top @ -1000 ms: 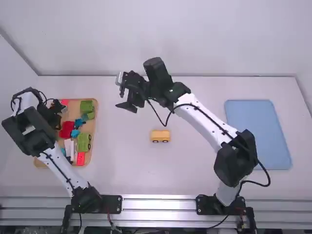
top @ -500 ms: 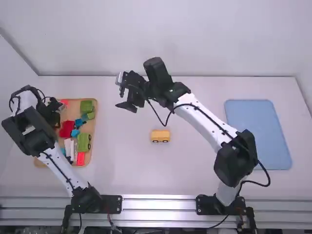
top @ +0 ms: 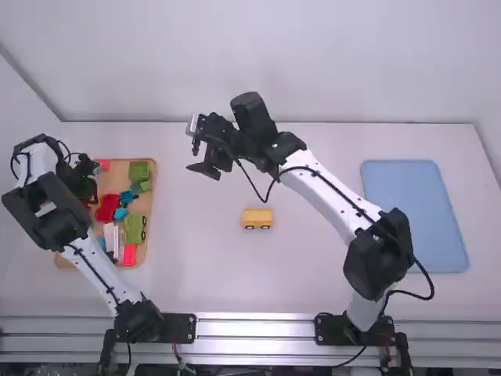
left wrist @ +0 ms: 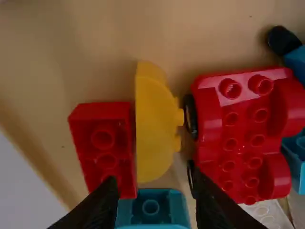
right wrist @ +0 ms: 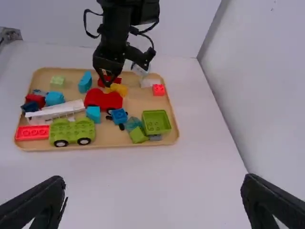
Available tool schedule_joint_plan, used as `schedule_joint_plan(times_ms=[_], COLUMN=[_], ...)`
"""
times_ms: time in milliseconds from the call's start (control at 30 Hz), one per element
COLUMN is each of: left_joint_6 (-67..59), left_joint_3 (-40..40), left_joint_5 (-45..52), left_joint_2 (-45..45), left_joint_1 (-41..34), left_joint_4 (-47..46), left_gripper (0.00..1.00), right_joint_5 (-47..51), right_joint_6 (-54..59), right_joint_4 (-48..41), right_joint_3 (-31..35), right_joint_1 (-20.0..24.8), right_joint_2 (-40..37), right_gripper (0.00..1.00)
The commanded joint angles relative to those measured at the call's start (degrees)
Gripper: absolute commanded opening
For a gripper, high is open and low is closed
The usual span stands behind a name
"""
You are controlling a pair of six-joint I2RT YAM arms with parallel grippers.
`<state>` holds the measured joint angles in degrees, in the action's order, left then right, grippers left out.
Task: Assemble lego blocks to make yellow taxi
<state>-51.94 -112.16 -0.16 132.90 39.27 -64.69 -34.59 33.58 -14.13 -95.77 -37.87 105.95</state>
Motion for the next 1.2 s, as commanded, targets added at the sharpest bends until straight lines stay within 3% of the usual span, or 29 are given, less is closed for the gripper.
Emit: schedule_joint_plan(times_ms=[0,267,533,1167], left_joint_6=[-1.49,-1.49,-1.46,-1.46], left_joint_3=[0.92,0.92,0.92,0.92], left_joint_5=[1.25,3.85,3.78,2.34], left_joint_2=[0.13,0.13,0.13,0.13], left_joint_1=[-0.26,-0.26,-0.26,-0.26], left_joint_4=[-0.61,-1.46,-2.16,0.22], left_gripper=[0.43,0.43,0.30,0.27], right_joint_5=[-0.04,0.20,0.15,0.13], right_joint_6=[-0.37,-0.37,-0.35,-0.39], right_joint_4=[0.02,0.00,0.04,0.24], right_joint_3=[-1.70,-1.70,-1.70,-1.70], right_joint_1=[0.02,0.02,0.00,0.02], right_joint_2=[0.26,0.26,0.26,0.26], right_gripper=[0.98,0.98,0.98,0.98])
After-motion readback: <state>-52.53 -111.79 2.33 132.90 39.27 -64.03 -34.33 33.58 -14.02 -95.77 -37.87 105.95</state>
